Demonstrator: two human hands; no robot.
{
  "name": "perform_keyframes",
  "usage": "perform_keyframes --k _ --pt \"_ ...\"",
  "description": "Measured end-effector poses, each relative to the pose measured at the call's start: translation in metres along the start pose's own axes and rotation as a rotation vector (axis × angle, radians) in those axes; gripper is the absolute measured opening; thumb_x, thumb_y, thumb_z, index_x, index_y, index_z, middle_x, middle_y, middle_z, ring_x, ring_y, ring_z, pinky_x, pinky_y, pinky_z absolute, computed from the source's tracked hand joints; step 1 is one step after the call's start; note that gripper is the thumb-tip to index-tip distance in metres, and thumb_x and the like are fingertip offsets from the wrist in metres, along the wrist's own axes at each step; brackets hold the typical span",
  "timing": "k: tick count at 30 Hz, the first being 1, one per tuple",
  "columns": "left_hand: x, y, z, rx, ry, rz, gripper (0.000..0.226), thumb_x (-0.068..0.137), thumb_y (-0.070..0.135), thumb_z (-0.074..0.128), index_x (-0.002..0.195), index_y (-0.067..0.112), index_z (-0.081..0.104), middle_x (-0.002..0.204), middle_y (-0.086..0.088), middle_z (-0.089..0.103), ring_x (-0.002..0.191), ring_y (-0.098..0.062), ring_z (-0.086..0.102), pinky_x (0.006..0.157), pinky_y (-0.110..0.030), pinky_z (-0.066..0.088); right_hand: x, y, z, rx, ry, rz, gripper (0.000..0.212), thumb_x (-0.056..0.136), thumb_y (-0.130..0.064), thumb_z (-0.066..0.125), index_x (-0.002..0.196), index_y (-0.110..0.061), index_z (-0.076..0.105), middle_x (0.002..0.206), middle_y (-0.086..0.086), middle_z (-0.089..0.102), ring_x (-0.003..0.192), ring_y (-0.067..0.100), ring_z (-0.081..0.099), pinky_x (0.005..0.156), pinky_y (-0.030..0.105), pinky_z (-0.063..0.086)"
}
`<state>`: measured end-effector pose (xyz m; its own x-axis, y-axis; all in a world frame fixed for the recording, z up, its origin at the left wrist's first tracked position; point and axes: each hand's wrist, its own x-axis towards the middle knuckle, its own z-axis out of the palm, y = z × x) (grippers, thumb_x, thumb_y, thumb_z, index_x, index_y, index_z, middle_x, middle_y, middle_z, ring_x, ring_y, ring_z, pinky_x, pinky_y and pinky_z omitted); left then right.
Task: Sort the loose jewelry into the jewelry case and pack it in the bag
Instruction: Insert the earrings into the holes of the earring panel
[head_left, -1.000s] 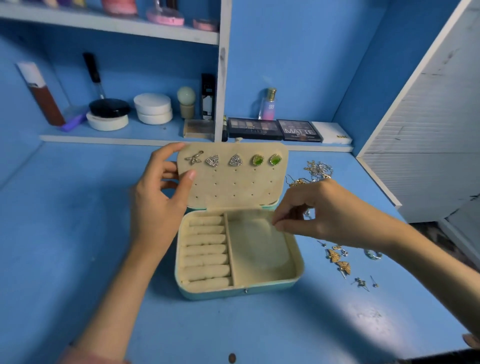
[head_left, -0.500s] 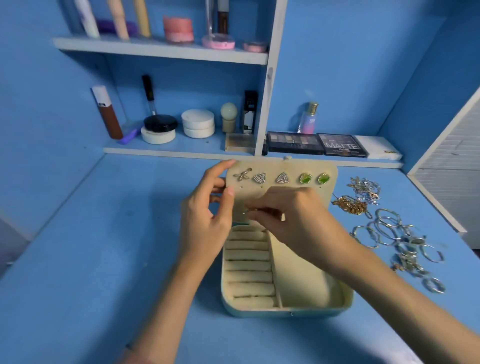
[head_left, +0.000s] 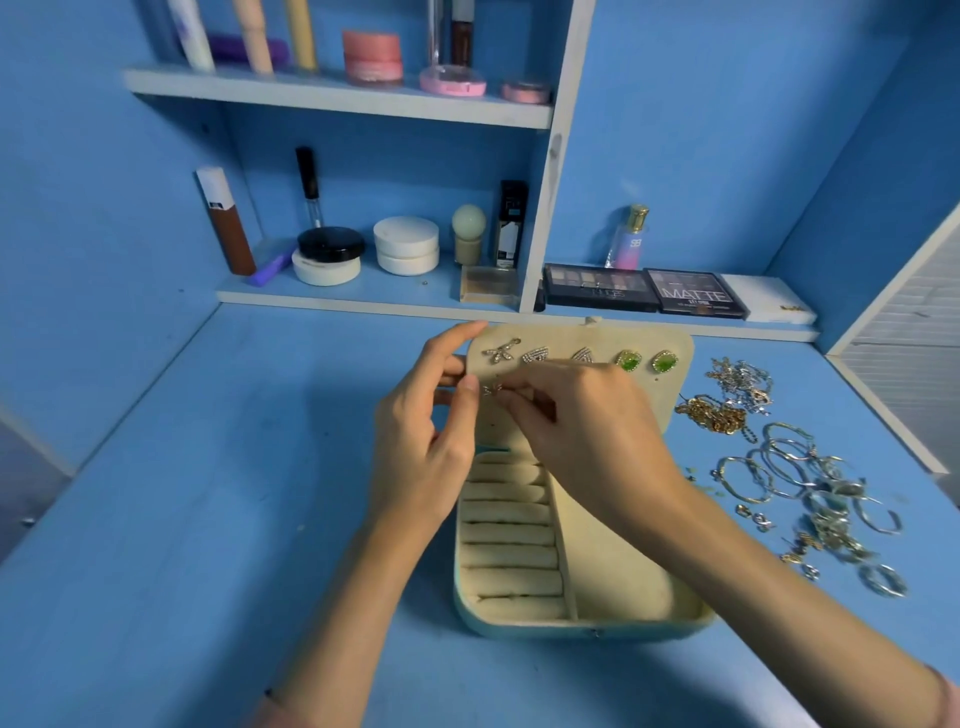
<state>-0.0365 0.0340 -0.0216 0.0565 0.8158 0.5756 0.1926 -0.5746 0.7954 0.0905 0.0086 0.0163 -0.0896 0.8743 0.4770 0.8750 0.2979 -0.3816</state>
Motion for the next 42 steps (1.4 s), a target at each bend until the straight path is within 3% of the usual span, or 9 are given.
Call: perform_keyframes --k 6,10,15,27,30,32,35,39,42 --pt "0.0 0.0 0.0 0.0 -0.004 0.023 0.038 0.09 0.005 0.049 0.119 0.029 0.054 0.091 0.019 0.063 0.082 0.004 0.059 0.074 -0.004 0.04 -0.002 -0.003 0.0 -0.003 0.058 0.059 0.011 0.086 -0.023 0.063 0.089 -0.02 0.073 0.07 0.0 0.066 0.067 0.029 0.058 0.056 0.032 0.04" --pt "0.001 0.0 0.0 -0.02 -0.009 0.042 0.039 0.087 0.005 0.051 0.12 0.025 0.054 0.09 0.018 0.063 0.083 0.0 0.061 0.075 -0.007 0.043 -0.001 -0.005 0.003 -0.043 0.163 0.02 0.011 0.08 -0.025 0.064 0.081 -0.02 0.073 0.054 -0.015 0.041 0.054 0.026 0.055 0.047 0.03 0.04" --pt "0.001 -0.001 0.001 -0.006 0.0 0.081 0.04 0.086 0.006 0.058 0.12 0.026 0.053 0.092 0.016 0.065 0.083 -0.005 0.063 0.073 -0.012 0.048 -0.002 -0.005 0.006 -0.116 0.279 -0.037 0.01 0.076 -0.025 0.065 0.076 -0.017 0.07 0.058 -0.004 0.056 0.043 0.024 0.054 0.036 0.031 0.041" --pt "0.003 -0.01 0.004 0.053 0.055 0.121 0.04 0.085 0.006 0.066 0.119 0.024 0.053 0.089 0.022 0.061 0.078 -0.004 0.062 0.073 -0.011 0.049 -0.011 0.003 0.007 -0.138 0.272 -0.106 0.012 0.078 -0.017 0.063 0.085 -0.019 0.073 0.057 -0.004 0.052 0.042 0.026 0.052 0.033 0.033 0.041" --pt "0.003 -0.011 0.004 0.047 0.058 0.104 0.04 0.084 0.011 0.067 0.119 0.026 0.053 0.088 0.02 0.062 0.077 -0.005 0.062 0.074 -0.014 0.051 -0.014 0.004 0.005 -0.073 0.226 -0.07 0.015 0.078 -0.02 0.062 0.088 -0.021 0.072 0.055 -0.018 0.038 0.044 0.022 0.052 0.039 0.034 0.045" --pt "0.003 -0.012 0.005 0.038 0.063 0.08 0.038 0.083 0.015 0.068 0.117 0.026 0.054 0.087 0.017 0.063 0.077 -0.006 0.063 0.074 -0.016 0.052 -0.016 0.009 -0.004 0.042 0.161 -0.049 0.015 0.078 -0.02 0.061 0.09 -0.021 0.071 0.054 -0.022 0.032 0.047 0.007 0.045 0.05 0.029 0.045" --pt "0.002 -0.014 0.005 0.044 0.068 0.066 0.035 0.083 0.018 0.068 0.113 0.031 0.057 0.087 0.011 0.065 0.077 -0.009 0.065 0.074 -0.02 0.054 -0.019 0.022 -0.03 0.239 -0.02 -0.05 0.015 0.08 -0.015 0.06 0.089 -0.021 0.071 0.06 -0.013 0.046 0.055 0.003 0.044 0.058 0.011 0.034" --pt "0.002 -0.015 0.005 0.041 0.074 0.052 0.036 0.083 0.017 0.067 0.112 0.035 0.055 0.088 0.009 0.066 0.077 -0.009 0.064 0.075 -0.025 0.054 -0.019 0.049 -0.071 0.427 -0.285 0.077 0.011 0.084 -0.015 0.064 0.088 -0.021 0.072 0.066 -0.017 0.058 0.059 0.011 0.046 0.055 0.016 0.037" --pt "0.002 -0.015 0.004 0.029 0.066 0.035 0.035 0.083 0.018 0.066 0.111 0.037 0.055 0.089 0.011 0.066 0.077 -0.007 0.063 0.076 -0.022 0.053 -0.019 0.072 -0.089 0.337 -0.38 0.105 0.014 0.086 -0.01 0.065 0.089 -0.021 0.072 0.074 -0.018 0.066 0.06 0.003 0.048 0.056 0.011 0.038"
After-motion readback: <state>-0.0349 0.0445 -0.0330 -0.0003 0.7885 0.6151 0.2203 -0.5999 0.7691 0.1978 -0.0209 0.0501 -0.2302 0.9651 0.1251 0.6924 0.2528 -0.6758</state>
